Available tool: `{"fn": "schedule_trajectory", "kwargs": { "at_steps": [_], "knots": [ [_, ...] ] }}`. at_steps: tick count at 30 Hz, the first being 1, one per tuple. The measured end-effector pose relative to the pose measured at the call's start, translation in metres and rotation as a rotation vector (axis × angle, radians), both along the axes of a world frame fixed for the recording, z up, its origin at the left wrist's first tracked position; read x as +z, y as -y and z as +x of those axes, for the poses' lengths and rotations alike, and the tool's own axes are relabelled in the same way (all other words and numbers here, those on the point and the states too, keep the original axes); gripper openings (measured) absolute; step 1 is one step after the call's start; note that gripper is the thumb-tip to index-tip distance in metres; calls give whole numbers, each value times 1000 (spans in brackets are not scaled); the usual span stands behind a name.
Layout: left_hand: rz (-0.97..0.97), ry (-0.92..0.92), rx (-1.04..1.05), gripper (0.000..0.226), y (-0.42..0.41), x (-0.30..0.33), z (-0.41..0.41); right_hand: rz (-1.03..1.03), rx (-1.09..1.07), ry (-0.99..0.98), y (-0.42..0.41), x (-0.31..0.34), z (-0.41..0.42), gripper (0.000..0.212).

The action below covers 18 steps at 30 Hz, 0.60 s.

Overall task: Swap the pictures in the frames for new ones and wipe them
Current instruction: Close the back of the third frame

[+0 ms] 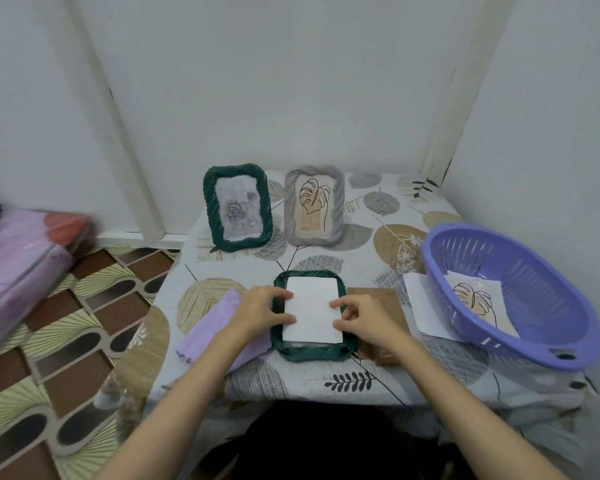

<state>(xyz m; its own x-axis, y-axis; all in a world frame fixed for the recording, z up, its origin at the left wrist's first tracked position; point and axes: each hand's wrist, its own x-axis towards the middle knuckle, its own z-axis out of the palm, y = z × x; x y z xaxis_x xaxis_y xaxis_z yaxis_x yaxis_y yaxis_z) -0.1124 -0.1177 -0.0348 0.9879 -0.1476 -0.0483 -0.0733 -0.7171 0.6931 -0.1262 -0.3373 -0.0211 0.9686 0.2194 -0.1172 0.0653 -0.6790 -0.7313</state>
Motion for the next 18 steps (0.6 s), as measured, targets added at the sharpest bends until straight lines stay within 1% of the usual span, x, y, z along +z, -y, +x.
{"fn": "schedule_trajectory", "kwargs": {
  "at_steps": [5,9,12,18],
  "knots": [
    [132,39,-29,57,-1,-1,-3,-74,44,13,2,5,-1,35],
    [228,72,-50,57,0,2,-7,-72,54,12,2,3,-3,37],
    [294,63,-77,58,0,3,-7,-86,61,28,1,1,-4,36],
    [303,59,-93,55,-3,-1,-6,-102,78,2,1,-2,-2,37]
  ]
}}
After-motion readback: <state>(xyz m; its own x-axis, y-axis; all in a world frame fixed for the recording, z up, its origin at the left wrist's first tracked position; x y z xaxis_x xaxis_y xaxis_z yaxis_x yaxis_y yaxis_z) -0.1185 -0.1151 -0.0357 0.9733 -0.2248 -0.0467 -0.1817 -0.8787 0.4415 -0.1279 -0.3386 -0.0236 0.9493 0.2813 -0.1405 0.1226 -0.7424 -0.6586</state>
